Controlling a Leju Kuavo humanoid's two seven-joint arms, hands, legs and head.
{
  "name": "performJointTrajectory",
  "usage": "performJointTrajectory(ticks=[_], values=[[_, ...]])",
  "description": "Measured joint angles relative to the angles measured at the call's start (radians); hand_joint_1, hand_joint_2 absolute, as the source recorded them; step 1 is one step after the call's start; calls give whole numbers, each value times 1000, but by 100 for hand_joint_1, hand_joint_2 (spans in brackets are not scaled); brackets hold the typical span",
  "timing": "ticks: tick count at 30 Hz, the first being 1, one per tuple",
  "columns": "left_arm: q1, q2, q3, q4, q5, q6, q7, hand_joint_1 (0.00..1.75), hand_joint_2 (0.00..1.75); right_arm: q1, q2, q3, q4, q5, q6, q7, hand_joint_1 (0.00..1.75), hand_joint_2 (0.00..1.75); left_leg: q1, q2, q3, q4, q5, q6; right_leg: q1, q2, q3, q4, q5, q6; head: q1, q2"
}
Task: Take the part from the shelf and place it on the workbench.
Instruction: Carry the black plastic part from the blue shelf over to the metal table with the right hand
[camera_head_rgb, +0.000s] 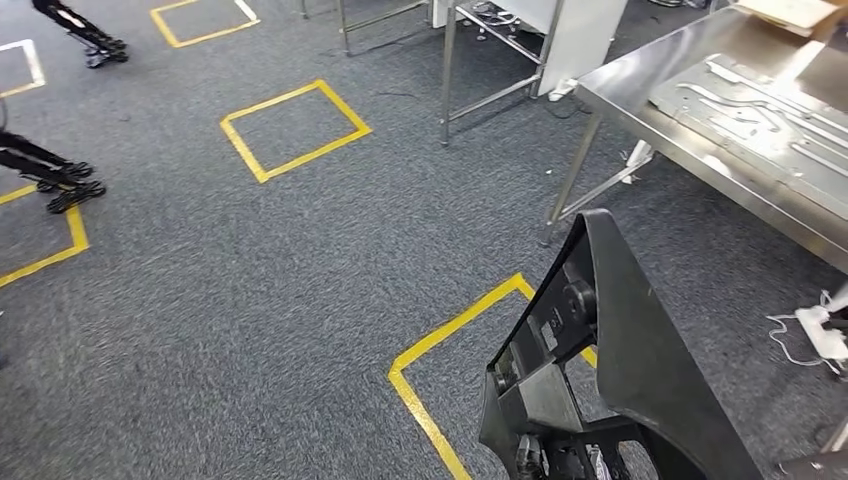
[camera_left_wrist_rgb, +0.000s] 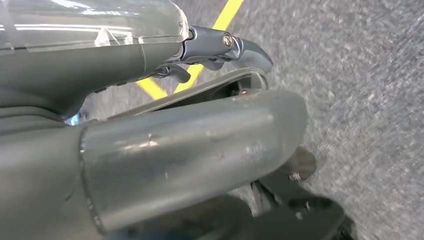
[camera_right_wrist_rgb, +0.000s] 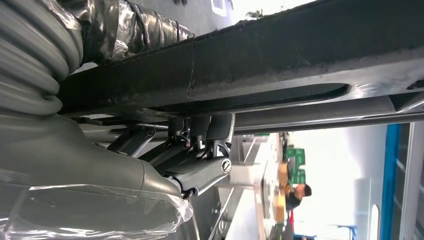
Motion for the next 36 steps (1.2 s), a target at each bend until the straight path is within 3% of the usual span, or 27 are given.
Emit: performJointTrajectory(ticks=[2, 3, 4, 6, 8, 9, 10, 11, 13, 15, 17, 18, 20, 22, 23, 24, 25, 26, 28, 30, 32, 33, 34, 36], values=[[-2, -1, -2, 0, -4, 2, -1, 0, 0, 8, 2, -4, -6, 4, 1, 3, 175, 175, -2, 15, 1, -5, 4, 11, -3, 17, -7, 0, 3, 13, 0, 0], [-3, -1, -2, 0, -4, 3, -1, 0, 0, 13, 3, -7, -9, 7, 1, 5, 175, 175, -2, 26, 3, -10, 7, 18, -2, 5, -11, 6, -1, 18, 0, 0], [-3, -2, -3, 0, -5, 3, -2, 0, 0, 17, 3, -10, -12, 11, 3, 7, 175, 175, -2, 38, 4, -14, 11, 26, -2, -18, -21, 26, -16, 22, 1, 0], [-2, -3, -3, 0, -6, 4, -2, 0, 0, 18, 4, -14, -15, 20, 9, 10, 175, 175, -3, 65, 5, -20, 14, 36, 0, -82, -67, 123, -73, 27, 2, 0], [3, -3, -3, 0, -6, 3, -2, 0, 0, 18, 5, -17, -16, 26, 15, 14, 175, 175, -6, 95, 3, -19, 12, 40, -1, -107, -125, 242, -124, 31, 3, 0], [4, -3, -3, 0, -6, 3, -2, 0, 0, 19, 5, -19, -16, 28, 15, 16, 175, 175, -7, 110, 4, -19, 11, 40, -1, -112, -137, 269, -126, 31, 3, 0], [4, -3, -3, 0, -6, 3, -2, 0, 0, 20, 5, -21, -16, 31, 15, 18, 175, 175, -8, 124, 5, -19, 9, 40, -1, -116, -128, 256, -109, 31, 3, 0], [4, -3, -3, 0, -6, 3, -1, 0, 0, 21, 5, -22, -16, 33, 15, 18, 175, 175, -8, 137, 8, -19, 7, 39, 0, -124, -99, 206, -78, 28, 3, 0], [2, -4, -3, 0, -6, 3, 0, 0, 0, 21, 6, -24, -16, 34, 14, 19, 175, 175, -11, 157, 16, -19, 1, 33, 7, -165, -22, 65, -22, 18, 3, 0], [1, -4, -3, 0, -6, 3, 1, 0, 0, 20, 7, -25, -17, 35, 14, 19, 175, 175, -14, 174, 22, -18, -4, 24, 16, -190, 13, -5, -8, 8, 3, 0], [-3, -4, -3, 0, -5, 3, -1, 0, 0, 22, 10, -26, -17, 36, 15, 19, 175, 175, -16, 193, 28, -21, -7, 15, 18, -172, 12, -11, -7, 0, 2, 0], [-5, -4, -3, 0, -5, 3, -1, 0, 0, 23, 12, -26, -18, 36, 15, 20, 175, 175, -15, 187, 31, -18, -12, 9, 15, -160, 13, -16, -4, -5, 2, 0], [-6, -4, -3, 0, -5, 3, -3, 0, 0, 23, 16, -27, -18, 36, 15, 20, 175, 175, -12, 143, 13, 30, -49, 2, 7, -138, 17, -26, 3, -17, 2, 0], [-3, -3, -3, 0, -5, 3, -3, 0, 0, 22, 19, -28, -19, 35, 16, 21, 175, 175, -9, 93, -46, 153, -115, -2, 5, -116, 16, -27, 5, -24, 1, 0], [0, -3, -3, 0, -5, 3, -2, 0, 0, 22, 19, -29, -18, 35, 17, 22, 175, 175, -9, 85, -77, 217, -138, -4, 6, -103, 15, -27, 5, -25, 2, 0], [2, -2, -3, 0, -5, 3, -2, 0, 0, 22, 20, -29, -18, 34, 18, 22, 175, 175, -9, 81, -98, 255, -143, -5, 6, -89, 16, -25, 5, -26, 2, 0], [4, -2, -3, 0, -4, 3, -1, 0, 0, 22, 20, -30, -18, 33, 18, 23, 175, 175, -9, 80, -102, 255, -126, -5, 6, -73, 16, -24, 4, -25, 2, 0], [5, -1, -2, 0, -4, 3, -1, 0, 0, 22, 20, -30, -17, 32, 19, 23, 175, 175, -9, 76, -88, 216, -90, -4, 6, -58, 17, -21, 3, -24, 2, 0], [6, 2, -2, 0, -3, 2, 0, 0, 0, 21, 20, -31, -16, 31, 19, 24, 175, 175, -7, 41, -36, 84, -18, 2, 7, -31, 16, -12, -1, -18, 2, 0], [7, 4, -2, 0, -2, 2, 0, 0, 0, 20, 20, -32, -16, 30, 20, 25, 175, 175, -6, 4, -7, 9, 4, 7, 6, -9, 7, -3, -4, -8, 2, 0], [6, 5, -2, 0, -2, 1, 1, 0, 0, 20, 20, -33, -16, 29, 23, 25, 175, 175, -7, 8, -3, -2, 2, 15, 3, 13, -2, -2, 0, 5, 2, 0], [6, 5, -2, 0, -2, 1, 1, 0, 0, 21, 20, -34, -15, 29, 24, 25, 175, 175, -6, 20, -1, -6, 5, 21, 2, 9, -4, 0, -1, 11, 2, 0], [5, 5, -1, 0, -2, 1, 0, 0, 0, 21, 20, -35, -15, 29, 25, 25, 175, 175, -5, 32, 2, -11, 8, 28, 4, -12, -9, 11, -9, 16, 3, 0], [6, 5, -1, 0, -2, 0, -3, 0, 0, 19, 20, -36, -14, 28, 26, 25, 175, 175, -3, 58, 4, -19, 12, 39, 5, -76, -45, 88, -56, 23, 4, 0]])
